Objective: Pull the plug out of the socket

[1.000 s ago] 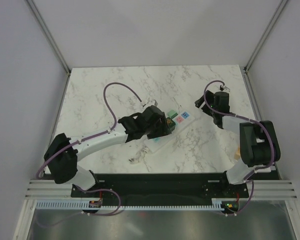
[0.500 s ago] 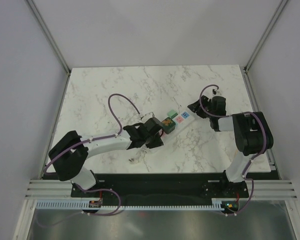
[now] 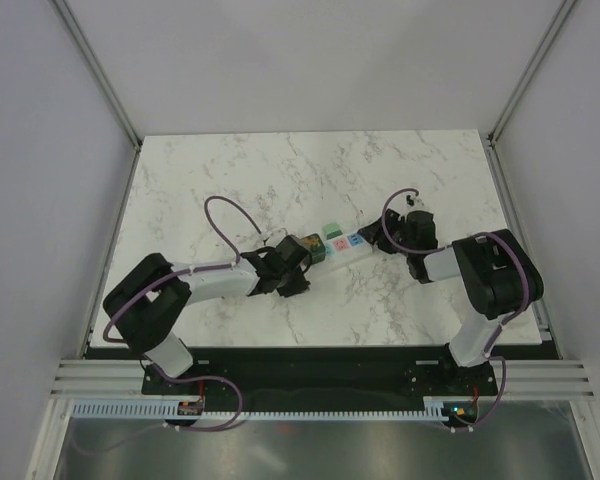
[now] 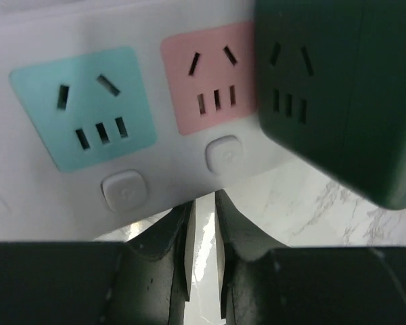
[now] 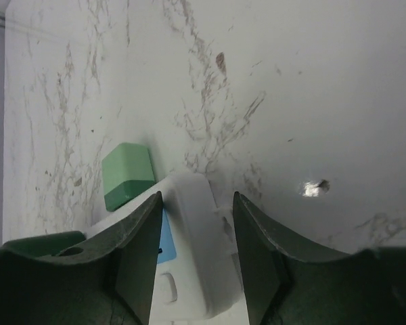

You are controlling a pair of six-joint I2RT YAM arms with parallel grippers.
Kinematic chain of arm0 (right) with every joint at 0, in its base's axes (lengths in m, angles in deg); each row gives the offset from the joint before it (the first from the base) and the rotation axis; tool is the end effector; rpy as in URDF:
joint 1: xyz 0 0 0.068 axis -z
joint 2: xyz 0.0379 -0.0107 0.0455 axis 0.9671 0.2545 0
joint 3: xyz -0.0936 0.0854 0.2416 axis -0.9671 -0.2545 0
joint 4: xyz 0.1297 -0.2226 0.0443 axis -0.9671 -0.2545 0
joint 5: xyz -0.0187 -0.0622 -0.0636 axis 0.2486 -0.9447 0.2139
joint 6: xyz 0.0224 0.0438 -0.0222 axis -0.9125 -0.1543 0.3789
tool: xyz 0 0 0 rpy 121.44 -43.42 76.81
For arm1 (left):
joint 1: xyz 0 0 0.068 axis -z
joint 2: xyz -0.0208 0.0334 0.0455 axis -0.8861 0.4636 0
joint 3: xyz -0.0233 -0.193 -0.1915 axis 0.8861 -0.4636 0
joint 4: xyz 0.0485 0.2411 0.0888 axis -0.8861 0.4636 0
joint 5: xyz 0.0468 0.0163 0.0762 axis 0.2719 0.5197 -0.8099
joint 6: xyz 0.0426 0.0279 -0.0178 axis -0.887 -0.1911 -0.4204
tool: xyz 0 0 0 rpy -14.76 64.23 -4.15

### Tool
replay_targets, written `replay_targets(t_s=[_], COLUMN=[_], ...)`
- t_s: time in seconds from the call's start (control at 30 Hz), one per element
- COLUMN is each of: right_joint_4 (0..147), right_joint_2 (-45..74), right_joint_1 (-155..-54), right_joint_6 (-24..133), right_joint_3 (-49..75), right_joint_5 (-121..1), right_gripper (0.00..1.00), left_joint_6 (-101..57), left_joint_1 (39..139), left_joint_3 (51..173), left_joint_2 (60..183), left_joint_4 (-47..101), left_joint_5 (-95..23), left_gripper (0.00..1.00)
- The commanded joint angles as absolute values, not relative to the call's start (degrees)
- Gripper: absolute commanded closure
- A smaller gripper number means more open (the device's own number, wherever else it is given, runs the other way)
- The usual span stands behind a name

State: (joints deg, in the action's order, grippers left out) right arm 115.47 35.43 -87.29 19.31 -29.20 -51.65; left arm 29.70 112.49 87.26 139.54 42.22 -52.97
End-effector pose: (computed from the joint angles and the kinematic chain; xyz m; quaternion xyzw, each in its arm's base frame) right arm 0.3075 0.0753 0.1178 0.1499 0.8336 0.3384 0.4101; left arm 0.2002 -0.2310 0.1516 -0.1325 0.9509 -0.1856 0.2093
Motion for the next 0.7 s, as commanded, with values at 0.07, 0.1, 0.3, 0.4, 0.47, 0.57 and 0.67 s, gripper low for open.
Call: replay_targets(t_s=[0.07, 0.1, 0.3, 0.4, 0.47, 0.57, 0.67], right_joint_4=[119.6, 119.9, 121.3, 116.9, 115.2, 114.8, 115.7], right_joint_2=[33.3, 32.8, 30.3, 26.4, 24.1, 20.0, 19.3], right_joint_1=[-90.8, -91.2, -93.9, -93.9, -94.0, -94.2, -94.9], right_joint_6=[16.5, 16.2, 17.4, 21.0, 23.4, 26.1, 28.0], right_joint_3=[-34.5, -35.0, -37.5, -36.7, -37.3, -37.9, -38.1], right_joint_5=[-53.5, -53.7, -55.4, -58.6, -60.1, -61.5, -61.2], right_gripper=[0.47, 0.48, 0.48, 0.46, 0.45, 0.39, 0.34], left_joint_6=[24.9, 22.8, 15.2, 13.4, 11.2, 7.9, 2.5], left_joint_1=[104.5, 104.0, 103.4, 105.2, 106.7, 107.1, 107.0], left_joint_3=[84.5, 84.6, 86.3, 84.5, 82.5, 82.2, 85.1], left_joint_2=[134.8, 134.3, 128.9, 123.7, 120.4, 115.1, 113.3], left_joint_4=[43.0, 43.4, 47.0, 45.9, 44.7, 45.0, 46.6], left_joint_5=[-57.2, -58.4, -55.9, -54.9, -54.7, -55.5, -56.9], left_gripper=[0.75, 0.75, 0.73, 0.67, 0.52, 0.23, 0.09])
